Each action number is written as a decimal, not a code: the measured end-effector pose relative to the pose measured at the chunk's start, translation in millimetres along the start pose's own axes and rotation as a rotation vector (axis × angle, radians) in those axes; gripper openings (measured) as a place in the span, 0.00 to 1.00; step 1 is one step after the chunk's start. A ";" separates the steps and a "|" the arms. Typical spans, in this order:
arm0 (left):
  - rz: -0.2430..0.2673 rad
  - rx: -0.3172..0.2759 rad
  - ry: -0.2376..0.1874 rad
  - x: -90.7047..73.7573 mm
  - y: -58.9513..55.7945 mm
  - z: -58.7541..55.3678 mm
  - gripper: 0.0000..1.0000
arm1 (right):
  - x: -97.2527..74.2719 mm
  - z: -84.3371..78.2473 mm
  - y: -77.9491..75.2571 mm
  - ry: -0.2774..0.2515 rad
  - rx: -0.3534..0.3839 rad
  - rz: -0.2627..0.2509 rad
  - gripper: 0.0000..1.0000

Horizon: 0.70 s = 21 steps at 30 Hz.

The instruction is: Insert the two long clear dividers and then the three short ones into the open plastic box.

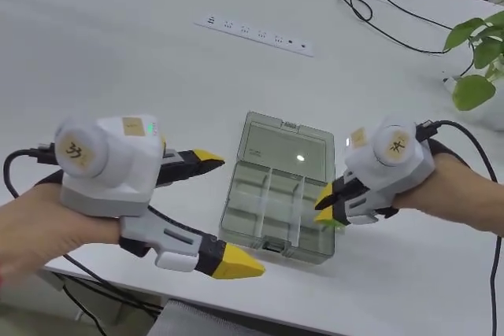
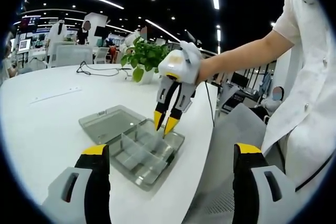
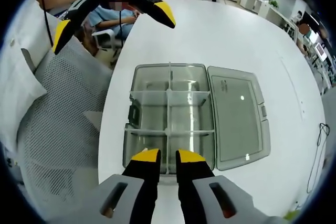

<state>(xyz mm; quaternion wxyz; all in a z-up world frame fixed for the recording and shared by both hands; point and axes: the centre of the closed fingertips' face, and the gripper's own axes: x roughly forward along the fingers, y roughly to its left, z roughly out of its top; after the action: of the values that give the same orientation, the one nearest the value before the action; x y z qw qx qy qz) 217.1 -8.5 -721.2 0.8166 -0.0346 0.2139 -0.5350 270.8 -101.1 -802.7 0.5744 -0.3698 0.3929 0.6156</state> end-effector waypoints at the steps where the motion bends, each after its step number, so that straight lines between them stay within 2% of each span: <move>1: 0.001 0.000 0.000 -0.1 0.2 -0.2 1.00 | -1.5 0.4 -0.1 -0.005 0.001 -0.003 0.15; 14: 0.006 0.002 0.008 -1.6 3.3 -2.0 1.00 | -28.4 1.2 -0.4 -0.076 0.047 -0.052 0.28; 21: 0.014 0.010 0.014 -3.1 5.3 -2.3 1.00 | -41.5 -4.4 1.3 -0.124 0.094 -0.087 0.34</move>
<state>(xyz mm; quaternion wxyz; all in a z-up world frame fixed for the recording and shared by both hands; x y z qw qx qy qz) 219.7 -3.1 -723.9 0.8189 -0.0251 0.2170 -0.5307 272.3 -122.4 -766.7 0.6405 -0.3203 0.3687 0.5927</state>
